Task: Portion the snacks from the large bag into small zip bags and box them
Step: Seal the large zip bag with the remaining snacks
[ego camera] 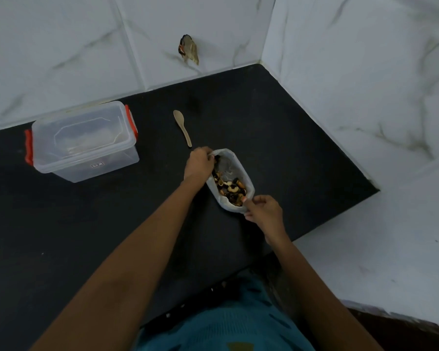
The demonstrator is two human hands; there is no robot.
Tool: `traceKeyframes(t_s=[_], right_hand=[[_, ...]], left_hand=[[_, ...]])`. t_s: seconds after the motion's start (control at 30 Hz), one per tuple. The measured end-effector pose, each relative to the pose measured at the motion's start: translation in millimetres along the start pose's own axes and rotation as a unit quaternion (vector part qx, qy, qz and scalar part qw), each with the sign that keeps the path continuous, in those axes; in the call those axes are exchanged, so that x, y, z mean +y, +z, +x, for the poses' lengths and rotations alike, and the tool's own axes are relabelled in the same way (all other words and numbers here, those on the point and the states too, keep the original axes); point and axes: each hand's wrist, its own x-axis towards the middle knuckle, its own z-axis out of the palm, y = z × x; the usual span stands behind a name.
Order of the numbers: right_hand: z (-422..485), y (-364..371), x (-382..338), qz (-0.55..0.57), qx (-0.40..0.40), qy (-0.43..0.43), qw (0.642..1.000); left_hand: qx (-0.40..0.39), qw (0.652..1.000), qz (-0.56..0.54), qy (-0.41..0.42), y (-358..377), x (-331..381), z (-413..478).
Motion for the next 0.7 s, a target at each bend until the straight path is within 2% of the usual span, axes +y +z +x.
traceKeyframes(t_s=[0.13, 0.2, 0.27, 0.37, 0.43, 0.5, 0.7], right_hand=[[-1, -1, -5, -0.039, -0.004, -0.005, 0.999], [1, -5, -8, -0.045, 0.004, -0.005, 0.999], [6, -12, -11, -0.041, 0.010, -0.001, 0.999], [15, -26, -20, 0.037, -0.021, 0.057, 0.997], [18, -34, -27, 0.128, -0.067, 0.115, 0.983], [22, -38, -28, 0.164, -0.096, 0.132, 0.973], [27, -35, -30, 0.104, -0.126, 0.128, 0.978]], left_hand=[[0.019, 0.999, -0.024, -0.023, -6, -1, -8], [-0.005, 0.997, -0.053, -0.047, -14, -3, -12], [-0.054, 0.985, -0.126, -0.107, -27, -3, -18], [-0.117, 0.915, -0.319, -0.216, -47, -4, -31], [-0.149, 0.880, -0.375, -0.251, -56, -10, -40], [-0.165, 0.863, -0.393, -0.270, -58, -18, -48], [-0.171, 0.858, -0.377, -0.303, -51, -27, -64]])
